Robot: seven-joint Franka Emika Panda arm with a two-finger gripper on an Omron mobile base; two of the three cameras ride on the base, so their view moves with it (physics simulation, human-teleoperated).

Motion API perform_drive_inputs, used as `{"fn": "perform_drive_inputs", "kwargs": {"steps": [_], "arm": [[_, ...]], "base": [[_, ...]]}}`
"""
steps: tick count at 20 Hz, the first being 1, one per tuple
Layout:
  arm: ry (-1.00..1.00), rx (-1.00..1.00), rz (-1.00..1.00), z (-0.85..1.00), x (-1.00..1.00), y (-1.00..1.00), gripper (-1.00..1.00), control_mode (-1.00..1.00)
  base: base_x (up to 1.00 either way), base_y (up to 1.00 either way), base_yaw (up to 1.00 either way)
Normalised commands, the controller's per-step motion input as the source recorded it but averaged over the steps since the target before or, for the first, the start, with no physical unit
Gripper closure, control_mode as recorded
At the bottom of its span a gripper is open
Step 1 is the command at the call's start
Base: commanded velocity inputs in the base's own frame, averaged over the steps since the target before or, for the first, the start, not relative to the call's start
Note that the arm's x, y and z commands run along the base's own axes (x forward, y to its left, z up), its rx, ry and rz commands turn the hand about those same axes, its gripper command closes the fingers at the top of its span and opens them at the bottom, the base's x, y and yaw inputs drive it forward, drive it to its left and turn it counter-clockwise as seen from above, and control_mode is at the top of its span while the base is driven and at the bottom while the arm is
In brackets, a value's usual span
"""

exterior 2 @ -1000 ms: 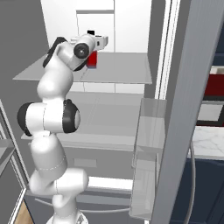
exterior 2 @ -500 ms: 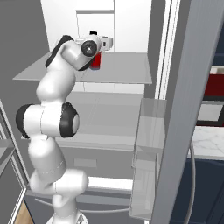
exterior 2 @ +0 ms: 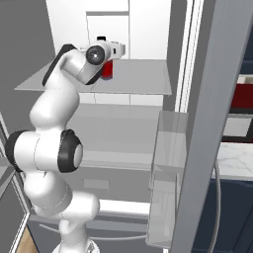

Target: Place the liquor on the top shelf of the fridge to keep it out of children's reach, and place the onion and pear on lower shelves for easy access.

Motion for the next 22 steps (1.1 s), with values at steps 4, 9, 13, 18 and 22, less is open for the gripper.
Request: {"fn": "perform_drive_inputs", "kwargs": {"steps": [4,9,13,18,22], "arm": [[0.07,-0.01,0.00,0.04,-0.47,-0.01,-1.00,-1.00],[0.09,-0.01,-0.01,0.00,-0.49,-0.11,-1.00,-1.00],[0.12,-0.02,-0.01,0.00,-0.81,-0.03,-1.00,-1.00],[0.06,-0.04,-0.01,-0.13,-1.00,0.00,-1.00,-1.00],[0.05,0.00,-0.02,-0.30,-1.00,0.00,-1.00,-1.00]], "base": [[0.00,0.00,0.00],[0.00,0.00,0.00],[0.00,0.00,0.00],[0.00,0.00,0.00],[0.00,0.00,0.00]]}}
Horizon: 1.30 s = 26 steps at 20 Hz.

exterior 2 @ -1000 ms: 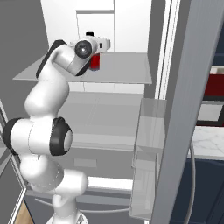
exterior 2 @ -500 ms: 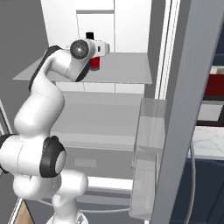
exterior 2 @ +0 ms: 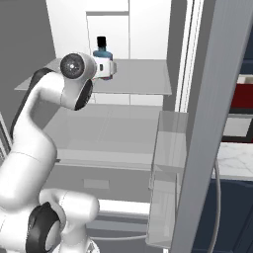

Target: Place the liquor on the top shelf of the fridge to keep it out of children's reach, and place the onion and pear on lower shelves for easy access.

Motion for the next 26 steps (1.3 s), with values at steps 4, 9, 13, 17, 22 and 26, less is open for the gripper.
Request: {"fn": "perform_drive_inputs", "kwargs": {"steps": [4,9,13,17,22,26], "arm": [[0.20,0.00,-0.04,-0.28,-1.00,0.00,-1.00,-1.00],[0.27,0.00,-0.07,-0.09,-1.00,0.00,-1.00,-1.00],[0.32,0.00,-0.05,0.00,-0.96,0.00,-1.00,-1.00],[0.24,0.00,-0.01,-0.17,-0.99,0.00,-1.00,-1.00],[0.17,0.00,0.00,-0.25,-0.76,0.02,-1.00,-1.00],[0.11,0.00,0.00,-0.13,-0.52,0.12,-1.00,-1.00]], "base": [[0.00,0.00,0.00],[0.00,0.00,0.00],[0.00,0.00,0.00],[0.00,0.00,0.00],[0.00,0.00,0.00],[0.00,0.00,0.00]]}}
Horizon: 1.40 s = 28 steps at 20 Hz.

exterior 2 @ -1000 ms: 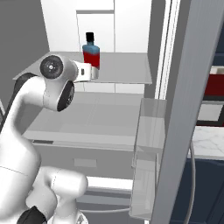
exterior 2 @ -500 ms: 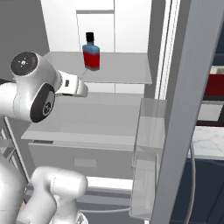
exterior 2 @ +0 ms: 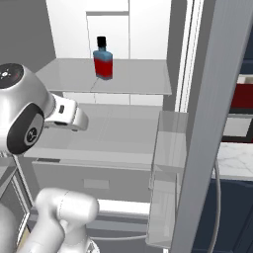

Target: Place the liquor on the top shelf of the fridge to keep it out of children's reach, and place the onion and pear on lower shelves for easy access.

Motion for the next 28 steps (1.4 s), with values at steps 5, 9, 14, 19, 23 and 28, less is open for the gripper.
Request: {"fn": "perform_drive_inputs", "kwargs": {"steps": [5,9,14,19,23,28], "arm": [[0.01,0.00,0.00,0.00,-0.25,0.06,-1.00,-1.00],[0.00,0.00,0.00,0.00,-0.01,0.00,-1.00,-1.00],[0.00,0.00,0.00,0.00,0.00,0.00,-1.00,1.00],[0.00,0.00,0.00,0.00,0.00,0.00,-1.00,1.00],[0.00,0.00,0.00,0.00,0.00,0.00,-1.00,1.00],[0.00,0.00,0.00,0.00,0.00,0.00,-1.00,1.00]], "base": [[0.00,0.00,0.00],[0.00,0.00,0.00],[-0.26,0.00,0.00],[-0.98,-0.15,-0.02],[-1.00,-0.28,-0.05],[-0.99,-0.48,-0.17]]}}
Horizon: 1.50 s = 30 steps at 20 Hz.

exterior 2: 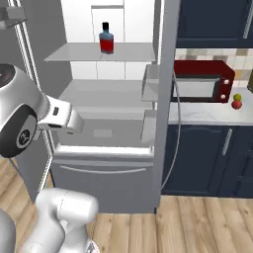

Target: Place the liquor on the top shelf of the fridge to keep it out of children's reach, and place the onion and pear on lower shelves for easy access.

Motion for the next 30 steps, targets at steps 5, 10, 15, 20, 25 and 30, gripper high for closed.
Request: {"fn": "perform_drive_inputs", "kwargs": {"steps": [5,10,15,20,25,30], "arm": [[0.00,0.00,0.00,0.00,0.00,0.00,-1.00,1.00],[0.00,0.00,0.00,0.00,0.00,0.00,-1.00,1.00],[0.00,0.00,0.00,0.00,0.00,0.00,-1.00,1.00],[0.00,0.00,0.00,0.00,0.00,0.00,-1.00,1.00],[0.00,0.00,0.00,0.00,0.00,0.00,-1.00,1.00],[0.00,0.00,0.00,0.00,0.00,0.00,-1.00,1.00]], "base": [[-0.40,-0.70,-0.35],[0.11,-0.78,-0.31],[0.46,-0.85,-0.14],[0.71,-0.85,0.02],[0.78,-0.93,0.16],[0.85,-0.75,0.24]]}}
